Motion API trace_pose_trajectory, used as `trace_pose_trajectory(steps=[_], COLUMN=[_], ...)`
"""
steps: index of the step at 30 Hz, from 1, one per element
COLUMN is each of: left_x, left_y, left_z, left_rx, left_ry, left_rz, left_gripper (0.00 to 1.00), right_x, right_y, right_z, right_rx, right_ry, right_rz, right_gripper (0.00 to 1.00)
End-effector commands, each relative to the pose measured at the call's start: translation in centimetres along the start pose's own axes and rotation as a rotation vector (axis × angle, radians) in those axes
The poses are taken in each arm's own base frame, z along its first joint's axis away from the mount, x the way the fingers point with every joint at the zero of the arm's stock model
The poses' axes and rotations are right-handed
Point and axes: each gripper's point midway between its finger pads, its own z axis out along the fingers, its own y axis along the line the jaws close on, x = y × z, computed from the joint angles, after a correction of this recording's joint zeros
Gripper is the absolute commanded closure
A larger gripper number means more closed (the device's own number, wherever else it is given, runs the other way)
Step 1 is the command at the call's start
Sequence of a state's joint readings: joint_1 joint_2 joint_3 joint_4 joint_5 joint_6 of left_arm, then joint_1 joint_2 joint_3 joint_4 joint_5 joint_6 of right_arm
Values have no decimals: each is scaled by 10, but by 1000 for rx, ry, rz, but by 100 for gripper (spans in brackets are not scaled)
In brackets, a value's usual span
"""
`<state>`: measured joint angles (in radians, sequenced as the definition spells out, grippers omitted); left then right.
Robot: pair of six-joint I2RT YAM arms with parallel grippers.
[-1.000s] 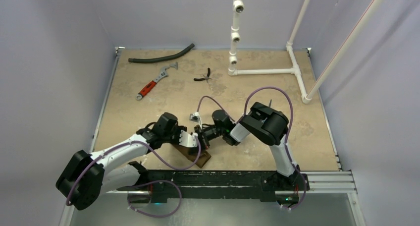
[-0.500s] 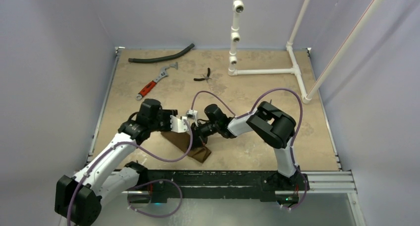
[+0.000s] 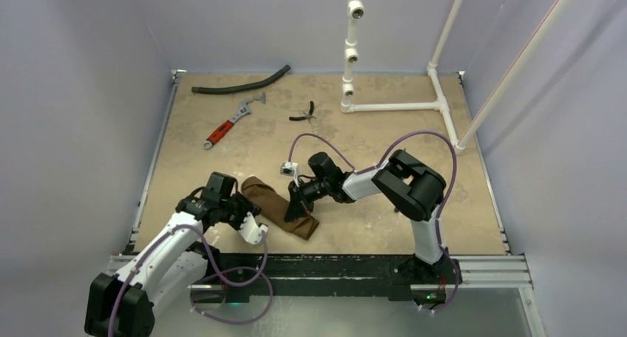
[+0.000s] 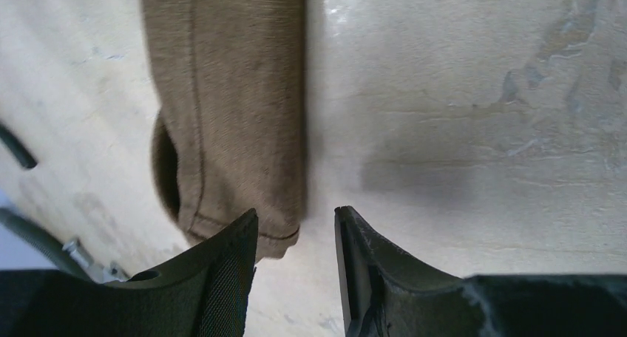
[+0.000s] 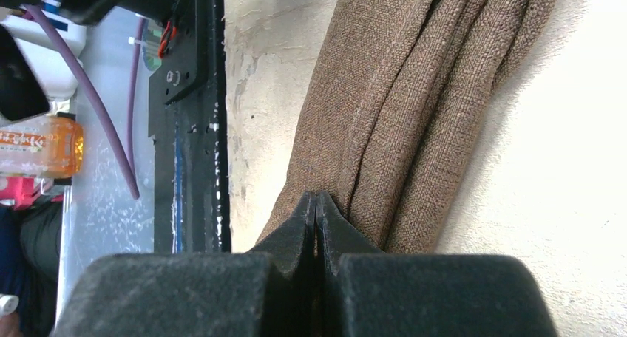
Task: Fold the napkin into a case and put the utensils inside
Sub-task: Pick up the smaller rectangle-folded napkin from the center of the board.
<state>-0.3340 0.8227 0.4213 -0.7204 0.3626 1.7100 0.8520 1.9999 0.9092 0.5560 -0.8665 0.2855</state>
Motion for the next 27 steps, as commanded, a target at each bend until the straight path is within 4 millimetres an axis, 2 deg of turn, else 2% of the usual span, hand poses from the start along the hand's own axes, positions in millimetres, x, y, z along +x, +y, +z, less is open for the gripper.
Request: trace_pose_trajectory(steps=[1, 6, 13, 15, 17, 18, 20, 22, 23, 25, 27], left_x=[7, 17, 22, 23, 22, 20, 17, 16, 15, 14, 12], left_y=[8, 10, 4, 1, 2, 3, 4, 3, 3, 5, 7], left_z=[16, 27, 38, 40, 41, 40, 39, 38, 37, 36, 35], left_rx=[13, 57, 117, 123, 128, 131, 136, 149, 150, 147, 143], left_ry=[-7, 11, 7, 7, 0, -6, -21, -31, -33, -37, -45], left_rz=[94, 87, 89, 101, 106, 107, 103, 105, 105, 101, 86], left_gripper=[58, 59, 65, 73, 92, 100, 100, 100, 100, 100, 100], right_x=[10, 10, 12, 9, 1, -12, -50, -93, -113, -152, -169], right_y=[1, 2, 7, 8, 11, 10, 8, -3, -11, -29, -47], right_z=[-7, -9, -10, -11, -14, -18, -33, -51, -54, -50, -34], right_rx=[8, -5, -38, -38, -28, 0, 64, 151, 207, 280, 305], right_ry=[29, 30, 47, 55, 71, 60, -15, -121, -163, -235, -247], right_rz=[7, 6, -18, -31, -47, -71, -114, -142, -164, -221, -220], right_gripper=[100, 100, 100, 100, 100, 100, 100, 88, 86, 84, 85])
